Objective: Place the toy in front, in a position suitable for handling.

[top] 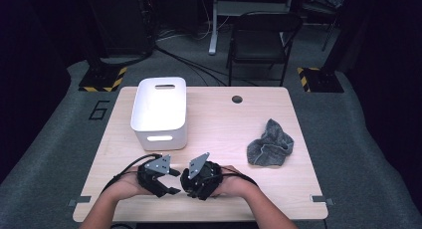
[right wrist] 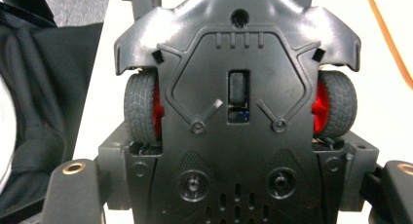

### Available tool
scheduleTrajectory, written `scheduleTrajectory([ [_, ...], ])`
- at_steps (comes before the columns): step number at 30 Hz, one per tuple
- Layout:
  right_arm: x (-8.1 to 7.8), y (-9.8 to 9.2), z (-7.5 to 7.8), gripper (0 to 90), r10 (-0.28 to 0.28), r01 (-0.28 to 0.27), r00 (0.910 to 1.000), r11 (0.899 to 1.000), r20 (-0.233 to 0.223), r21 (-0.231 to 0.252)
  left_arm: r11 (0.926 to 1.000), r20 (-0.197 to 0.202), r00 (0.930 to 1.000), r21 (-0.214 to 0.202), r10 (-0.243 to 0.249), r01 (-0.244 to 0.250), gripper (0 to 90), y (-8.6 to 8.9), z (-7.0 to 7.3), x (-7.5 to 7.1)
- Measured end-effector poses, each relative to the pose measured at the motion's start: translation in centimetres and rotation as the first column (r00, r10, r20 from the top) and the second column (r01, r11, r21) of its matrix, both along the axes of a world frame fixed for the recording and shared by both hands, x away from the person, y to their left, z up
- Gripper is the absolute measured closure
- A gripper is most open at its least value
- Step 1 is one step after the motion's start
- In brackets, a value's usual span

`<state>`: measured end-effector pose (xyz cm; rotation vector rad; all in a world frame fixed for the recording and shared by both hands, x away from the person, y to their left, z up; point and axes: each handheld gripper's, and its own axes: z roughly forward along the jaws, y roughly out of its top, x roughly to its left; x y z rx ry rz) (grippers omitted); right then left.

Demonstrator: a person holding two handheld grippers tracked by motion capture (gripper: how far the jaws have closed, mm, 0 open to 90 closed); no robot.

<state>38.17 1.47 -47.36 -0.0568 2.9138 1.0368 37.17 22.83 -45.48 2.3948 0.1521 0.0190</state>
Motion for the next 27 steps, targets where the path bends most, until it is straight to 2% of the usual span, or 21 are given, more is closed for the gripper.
scheduleTrajectory([
  [3, 0.1, -0.4, 0.6, 23.8, -0.01, 0.01, 1.0, 1.0, -0.001, 0.03, 0.9996, -0.018, 0.9996, -0.019, 0.021, -0.021, 35.9, 0.2, -0.2, 0.2],
  [8, 0.2, -0.9, 1.6, 23.8, -0.028, 0.029, 0.9995, 0.996, -0.014, 0.084, 0.9992, -0.043, 0.9985, -0.021, 0.033, -0.034, 26.7, 0.0, -0.9, 0.5],
  [13, 0.2, -0.8, 1.8, 23.7, -0.036, 0.037, 0.9993, 0.995, -0.004, 0.094, 0.9993, -0.043, 0.9985, -0.017, 0.033, -0.033, 22.3, -0.5, -1.3, 0.4],
  [19, 0.1, -0.7, 1.7, 23.7, -0.032, 0.032, 0.9995, 0.996, -0.004, 0.079, 0.9985, -0.024, 0.999, -0.038, 0.037, -0.038, 29.0, 0.1, -0.6, 0.4],
  [23, 0.2, -0.6, 1.8, 23.6, -0.037, 0.038, 0.9993, 0.994, -0.003, 0.1, 0.9972, -0.026, 0.9989, -0.061, 0.04, -0.042, 35.2, 0.4, 0.1, 0.3],
  [25, 0.2, -0.6, 1.9, 23.6, -0.033, 0.033, 0.9995, 0.994, -0.004, 0.103, 0.9971, -0.012, 0.9996, -0.07, 0.028, -0.028, 39.2, 0.5, 0.5, 0.2],
  [27, 0.2, -0.5, 1.8, 23.6, -0.026, 0.025, 0.9997, 0.994, 0.004, 0.104, 0.995, 0.0, 0.9992, -0.092, 0.039, -0.039, 41.3, 0.6, 0.9, 0.1],
])
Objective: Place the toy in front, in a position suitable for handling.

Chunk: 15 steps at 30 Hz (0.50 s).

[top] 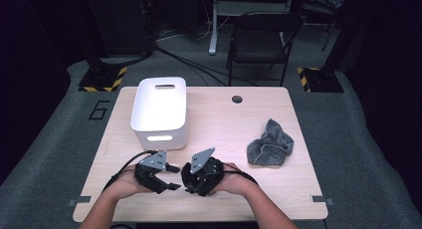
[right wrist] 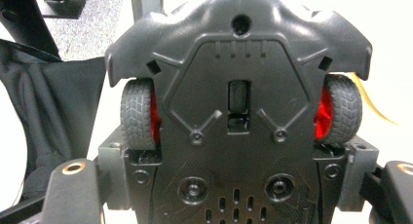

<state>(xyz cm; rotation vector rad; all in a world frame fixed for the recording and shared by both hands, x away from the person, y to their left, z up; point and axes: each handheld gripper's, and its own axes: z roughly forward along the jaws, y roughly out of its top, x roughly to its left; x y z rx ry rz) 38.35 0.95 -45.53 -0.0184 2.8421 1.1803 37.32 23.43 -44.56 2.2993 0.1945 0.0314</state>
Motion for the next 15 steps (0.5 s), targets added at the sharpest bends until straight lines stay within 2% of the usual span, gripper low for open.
scheduleTrajectory([
  [3, -0.09, 0.16, -0.14, 23.6, 0.003, -0.003, 1.0, 1.0, -0.007, -0.01, 0.9999, 0.013, 0.9998, -0.008, 0.014, -0.014, 45.1, 0.04, 0.39, -0.14],
  [5, -0.17, 0.32, -0.22, 23.6, 0.004, -0.004, 1.0, 1.0, -0.007, -0.012, 0.9997, 0.01, 0.9999, -0.023, -0.005, 0.005, 49.5, 0.03, 0.56, -0.25],
  [10, -0.17, 0.62, -0.28, 23.6, 0.017, -0.017, 0.9998, 1.0, -0.008, -0.01, 0.9991, 0.02, 0.9992, -0.025, -0.035, 0.035, 59.0, -0.24, 0.99, -0.52],
  [11, -0.2, 0.68, -0.29, 23.6, 0.019, -0.019, 0.9998, 1.0, -0.011, -0.012, 0.9987, 0.036, 0.9982, -0.016, -0.048, 0.048, 62.5, -0.35, 1.1, -0.62],
  [15, -0.26, 0.92, -0.34, 23.6, 0.028, -0.029, 0.9995, 1.0, -0.017, -0.012, 0.9986, 0.024, 0.9983, 0.004, -0.053, 0.053, 67.3, -0.63, 1.04, -0.67],
])
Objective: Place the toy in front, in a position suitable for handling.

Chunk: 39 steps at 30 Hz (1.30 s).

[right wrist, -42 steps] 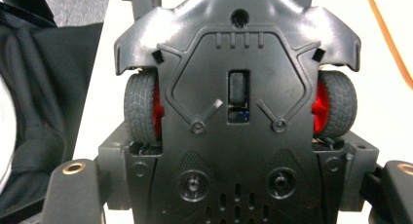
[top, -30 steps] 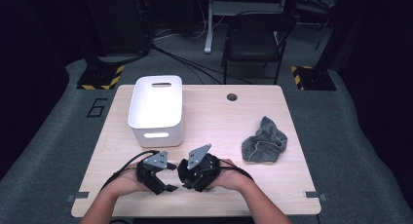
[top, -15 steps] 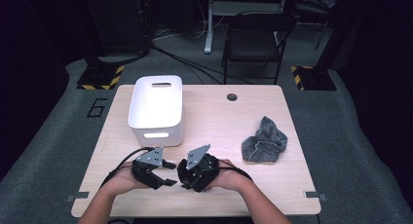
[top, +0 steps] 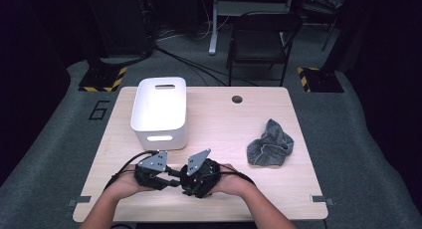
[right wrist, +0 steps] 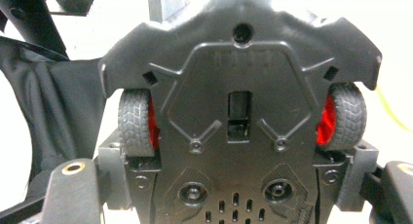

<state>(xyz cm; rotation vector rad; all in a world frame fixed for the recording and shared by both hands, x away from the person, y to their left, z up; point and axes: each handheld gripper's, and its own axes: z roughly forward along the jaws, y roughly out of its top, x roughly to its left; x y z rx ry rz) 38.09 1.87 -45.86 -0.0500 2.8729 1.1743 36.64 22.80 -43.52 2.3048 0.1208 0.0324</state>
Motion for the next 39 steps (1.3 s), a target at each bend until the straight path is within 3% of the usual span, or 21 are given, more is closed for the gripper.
scheduleTrajectory([
  [6, 0.0, 0.2, 0.1, 23.6, 0.003, -0.003, 1.0, 1.0, -0.003, 0.011, 1.0, -0.013, 0.9999, 0.006, -0.002, 0.002, 71.4, -0.1, 0.4, -0.1],
  [18, -0.2, 0.1, 0.9, 23.4, -0.003, 0.003, 1.0, 0.998, 0.0, 0.057, 0.9999, 0.021, 0.9998, -0.015, -0.003, 0.003, 72.1, -0.4, 1.8, -0.6],
  [22, -0.3, 0.2, 1.1, 23.5, 0.005, -0.005, 1.0, 0.998, 0.006, 0.067, 0.9988, 0.022, 0.9997, -0.047, -0.009, 0.01, 72.2, -0.5, 2.2, -0.8],
  [24, -0.5, 0.5, 1.0, 23.5, 0.009, -0.01, 0.9999, 0.998, 0.013, 0.064, 0.9995, 0.033, 0.9993, -0.027, -0.017, 0.018, 72.1, -0.7, 2.3, -0.9],
  [27, -0.5, 0.4, 0.9, 23.7, 0.011, -0.012, 0.9999, 0.997, 0.013, 0.071, 0.9985, 0.017, 0.9998, -0.053, -0.008, 0.009, 71.7, -0.6, 1.9, -0.8],
  [32, -0.5, 0.2, 0.9, 23.9, 0.012, -0.013, 0.9998, 0.997, 0.015, 0.07, 0.9995, 0.012, 0.9999, -0.029, -0.008, 0.008, 69.7, -0.5, 1.4, -0.5],
  [36, -0.3, -0.1, 0.8, 23.9, 0.008, -0.009, 0.9999, 0.997, 0.009, 0.079, 0.9993, -0.007, 0.9999, -0.033, 0.015, -0.015, 62.7, -0.1, 1.0, -0.2],
  [39, -0.1, -0.6, 0.7, 23.8, 0.001, -0.001, 1.0, 0.996, -0.004, 0.087, 0.9988, -0.021, 0.999, -0.029, 0.039, -0.039, 50.7, 0.2, 0.3, 0.3],
])
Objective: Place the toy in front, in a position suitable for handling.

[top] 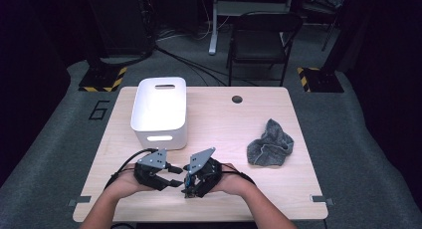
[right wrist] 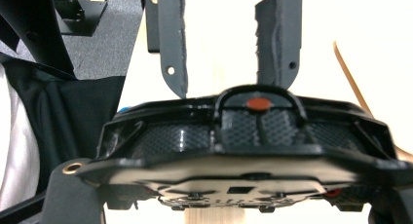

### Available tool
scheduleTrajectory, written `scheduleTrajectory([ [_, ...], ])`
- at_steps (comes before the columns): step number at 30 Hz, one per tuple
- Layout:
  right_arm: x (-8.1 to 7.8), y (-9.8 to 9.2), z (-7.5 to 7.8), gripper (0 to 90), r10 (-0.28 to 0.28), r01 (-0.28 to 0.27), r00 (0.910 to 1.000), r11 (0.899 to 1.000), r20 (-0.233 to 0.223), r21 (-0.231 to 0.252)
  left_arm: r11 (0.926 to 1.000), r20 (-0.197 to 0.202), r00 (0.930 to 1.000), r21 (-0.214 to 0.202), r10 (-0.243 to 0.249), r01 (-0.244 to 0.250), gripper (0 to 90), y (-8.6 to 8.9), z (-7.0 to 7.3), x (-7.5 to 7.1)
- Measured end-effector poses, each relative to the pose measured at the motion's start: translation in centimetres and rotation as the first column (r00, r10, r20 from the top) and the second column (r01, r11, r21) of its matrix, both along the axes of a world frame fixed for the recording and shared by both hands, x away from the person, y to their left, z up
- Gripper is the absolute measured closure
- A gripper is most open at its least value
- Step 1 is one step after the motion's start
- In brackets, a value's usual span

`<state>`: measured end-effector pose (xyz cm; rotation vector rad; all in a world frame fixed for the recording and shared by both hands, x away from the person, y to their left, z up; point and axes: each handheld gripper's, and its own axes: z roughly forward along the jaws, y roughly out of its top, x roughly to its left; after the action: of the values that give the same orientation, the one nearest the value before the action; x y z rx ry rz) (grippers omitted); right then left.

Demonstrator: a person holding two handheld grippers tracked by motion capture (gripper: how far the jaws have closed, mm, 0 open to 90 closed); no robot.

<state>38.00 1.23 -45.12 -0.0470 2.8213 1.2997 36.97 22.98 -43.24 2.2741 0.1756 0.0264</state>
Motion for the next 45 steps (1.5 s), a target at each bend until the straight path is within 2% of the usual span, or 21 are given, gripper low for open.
scheduleTrajectory([
  [5, 0.3, -0.6, -0.1, 23.9, -0.009, 0.009, 0.9999, 1.0, -0.007, 0.007, 0.9998, -0.034, 0.9992, -0.001, 0.02, -0.02, 37.1, 0.0, -1.2, 0.5],
  [8, 0.5, -0.7, -0.2, 23.9, -0.009, 0.01, 0.9999, 1.0, -0.014, 0.016, 0.9997, -0.042, 0.9988, -0.005, 0.023, -0.024, 28.4, -0.4, -2.0, 0.6],
  [9, 0.5, -0.8, -0.2, 23.9, -0.009, 0.01, 0.9997, 1.0, -0.021, 0.016, 0.9996, -0.031, 0.9991, -0.001, 0.029, -0.029, 25.3, -0.5, -2.3, 0.6],
  [12, 0.4, -0.8, -0.1, 24.0, -0.004, 0.004, 0.9998, 1.0, -0.018, 0.015, 0.9989, -0.046, 0.9982, -0.026, 0.038, -0.039, 20.8, -0.7, -2.9, 0.8],
  [14, 0.4, -0.8, 0.0, 24.0, 0.003, -0.003, 0.9998, 1.0, -0.018, 0.011, 0.9991, -0.06, 0.9977, -0.025, 0.033, -0.034, 20.2, -0.7, -3.1, 0.9],
  [18, 0.4, -1.1, 0.3, 24.0, 0.013, -0.012, 0.9997, 1.0, -0.018, 0.02, 0.9998, -0.064, 0.9979, -0.013, 0.01, -0.011, 19.2, -0.7, -3.3, 0.8],
  [19, 0.4, -1.2, 0.4, 24.0, 0.01, -0.009, 0.9996, 1.0, -0.028, 0.023, 0.9998, -0.065, 0.9978, -0.014, 0.015, -0.016, 18.9, -0.7, -3.3, 0.8],
  [28, 0.4, -1.4, 1.7, 24.1, 0.007, -0.006, 0.9999, 0.999, -0.01, 0.04, 0.9997, -0.082, 0.9964, 0.009, 0.022, -0.021, 15.5, -1.6, -4.3, 0.7],
  [29, 0.3, -1.3, 1.9, 24.1, 0.012, -0.012, 0.9999, 0.999, -0.01, 0.038, 0.9996, -0.069, 0.9974, 0.017, 0.022, -0.021, 15.5, -1.8, -4.4, 0.8],
  [37, 0.3, -0.9, 3.0, 24.1, 0.016, -0.016, 0.9999, 0.998, -0.004, 0.061, 0.9996, -0.067, 0.9974, 0.0, 0.027, -0.028, 15.0, -2.5, -4.7, 0.8],
  [41, 0.3, -0.5, 3.0, 24.1, 0.024, -0.024, 0.9997, 0.997, 0.006, 0.073, 0.9996, -0.071, 0.9971, 0.004, 0.027, -0.026, 14.8, -2.9, -5.1, 0.8],
  [45, 0.1, -0.2, 3.0, 24.1, 0.024, -0.024, 0.9997, 0.997, -0.006, 0.071, 0.9998, -0.061, 0.9979, 0.005, 0.021, -0.021, 15.0, -3.1, -5.3, 0.8],
])
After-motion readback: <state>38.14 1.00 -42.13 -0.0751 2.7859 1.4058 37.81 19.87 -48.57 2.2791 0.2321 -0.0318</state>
